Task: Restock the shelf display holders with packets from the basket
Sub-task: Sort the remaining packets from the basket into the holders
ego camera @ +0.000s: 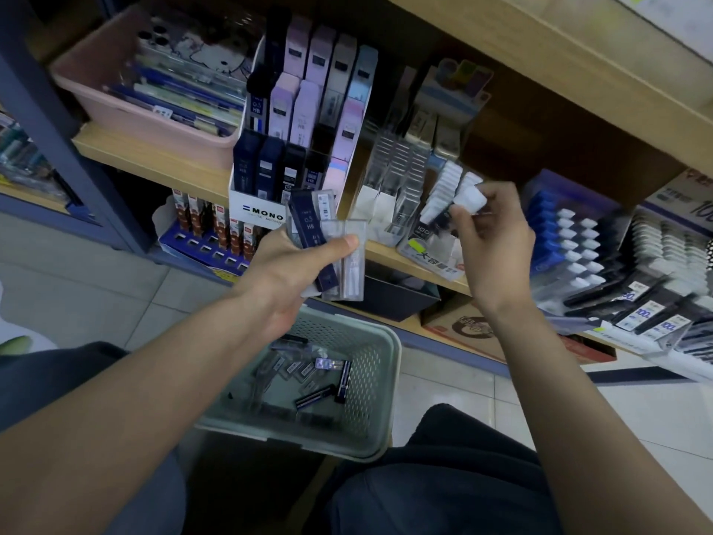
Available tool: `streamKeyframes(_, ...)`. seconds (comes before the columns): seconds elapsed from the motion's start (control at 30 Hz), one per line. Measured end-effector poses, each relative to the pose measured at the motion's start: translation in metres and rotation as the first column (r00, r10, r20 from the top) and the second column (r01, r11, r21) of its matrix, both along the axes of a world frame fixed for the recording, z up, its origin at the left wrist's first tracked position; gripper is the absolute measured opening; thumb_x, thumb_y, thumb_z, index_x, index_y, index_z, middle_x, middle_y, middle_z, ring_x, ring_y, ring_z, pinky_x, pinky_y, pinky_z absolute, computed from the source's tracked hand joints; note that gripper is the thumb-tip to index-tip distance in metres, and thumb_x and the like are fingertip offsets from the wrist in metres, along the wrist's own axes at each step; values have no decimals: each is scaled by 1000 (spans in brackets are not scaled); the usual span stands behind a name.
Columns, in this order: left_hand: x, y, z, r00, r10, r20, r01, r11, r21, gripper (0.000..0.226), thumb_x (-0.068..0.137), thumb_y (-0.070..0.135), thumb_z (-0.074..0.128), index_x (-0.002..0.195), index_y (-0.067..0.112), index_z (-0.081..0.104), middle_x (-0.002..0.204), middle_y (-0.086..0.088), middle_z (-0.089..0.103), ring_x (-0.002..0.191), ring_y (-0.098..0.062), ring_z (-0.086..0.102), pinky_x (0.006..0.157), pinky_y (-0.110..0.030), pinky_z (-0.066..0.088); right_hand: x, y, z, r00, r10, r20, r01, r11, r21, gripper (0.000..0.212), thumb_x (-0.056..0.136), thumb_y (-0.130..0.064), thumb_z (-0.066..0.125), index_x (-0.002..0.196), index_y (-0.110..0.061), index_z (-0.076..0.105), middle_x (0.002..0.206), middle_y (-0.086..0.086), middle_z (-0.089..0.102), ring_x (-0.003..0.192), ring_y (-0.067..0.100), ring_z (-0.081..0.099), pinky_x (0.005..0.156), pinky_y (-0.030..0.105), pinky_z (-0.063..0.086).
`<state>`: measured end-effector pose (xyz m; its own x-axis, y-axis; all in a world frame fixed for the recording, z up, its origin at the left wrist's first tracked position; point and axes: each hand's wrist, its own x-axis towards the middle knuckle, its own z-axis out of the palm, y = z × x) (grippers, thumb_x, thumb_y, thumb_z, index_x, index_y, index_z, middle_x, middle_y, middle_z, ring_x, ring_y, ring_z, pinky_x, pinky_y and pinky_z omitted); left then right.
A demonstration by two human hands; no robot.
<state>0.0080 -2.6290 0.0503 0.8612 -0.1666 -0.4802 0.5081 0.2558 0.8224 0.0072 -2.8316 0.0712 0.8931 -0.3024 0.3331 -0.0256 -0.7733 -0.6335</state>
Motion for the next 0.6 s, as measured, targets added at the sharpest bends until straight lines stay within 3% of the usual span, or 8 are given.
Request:
streamKeyframes(0.07, 0, -2, 0, 1000, -4, 0, 4, 1000, -8, 13, 77, 12, 73, 81, 15, 61, 75, 4, 67, 79, -13, 64, 83, -35, 50, 3, -1, -3, 1000, -4, -29, 4, 1000, -6, 18, 90, -20, 62, 94, -25, 45, 72, -15, 56, 67, 4, 60, 59, 17, 45)
streamKeyframes(0.17, 0, -6, -1, 1000, -11, 6, 12, 1000, -21, 13, 77, 12, 73, 82, 15, 61, 78, 3, 68, 82, -15, 64, 86, -37, 50, 9, -2, -10, 993, 12, -117, -21, 997, -75, 14, 87, -19, 66, 97, -21, 58, 89, -3, 58, 70, -2, 55, 66, 6, 41)
streamKeyframes(0.27, 1, -9, -3, 1000, -8, 4, 8, 1000, -28, 17, 77, 12, 74, 72, 18, 58, 65, 10, 67, 76, -10, 63, 85, -34, 49, 11, -2, -13, 989, 4, -148, -28, 987, -160, 18, 89, -16, 63, 106, -12, 64, 101, 0, 49, 68, -4, 48, 67, -2, 32)
streamKeyframes(0.4, 1, -13, -3, 999, -29, 18, 30, 999, -27, 16, 78, 12, 73, 72, 19, 60, 61, 13, 67, 70, -5, 63, 80, -30, 49, 10, 1, -13, 995, 25, -96, -40, 986, -161, 21, 87, -17, 66, 106, -11, 57, 92, -2, 54, 71, 8, 52, 69, 20, 44)
streamKeyframes(0.5, 0, -16, -2, 999, -45, 21, 46, 999, -26, 14, 78, 13, 73, 76, 19, 61, 63, 14, 68, 69, -2, 64, 83, -30, 48, 9, 2, -14, 993, 35, -115, -63, 965, -254, 19, 85, -19, 68, 100, -12, 59, 101, 2, 52, 80, 18, 57, 73, 37, 52)
streamKeyframes(0.6, -1, -19, 1, 999, -32, 8, 32, 999, -21, 15, 77, 13, 74, 90, 13, 65, 77, 6, 71, 79, -8, 65, 91, -36, 48, 11, 3, -15, 988, -5, -153, -39, 959, -281, 23, 84, -19, 68, 104, -12, 58, 106, 4, 49, 80, 14, 51, 73, 37, 50)
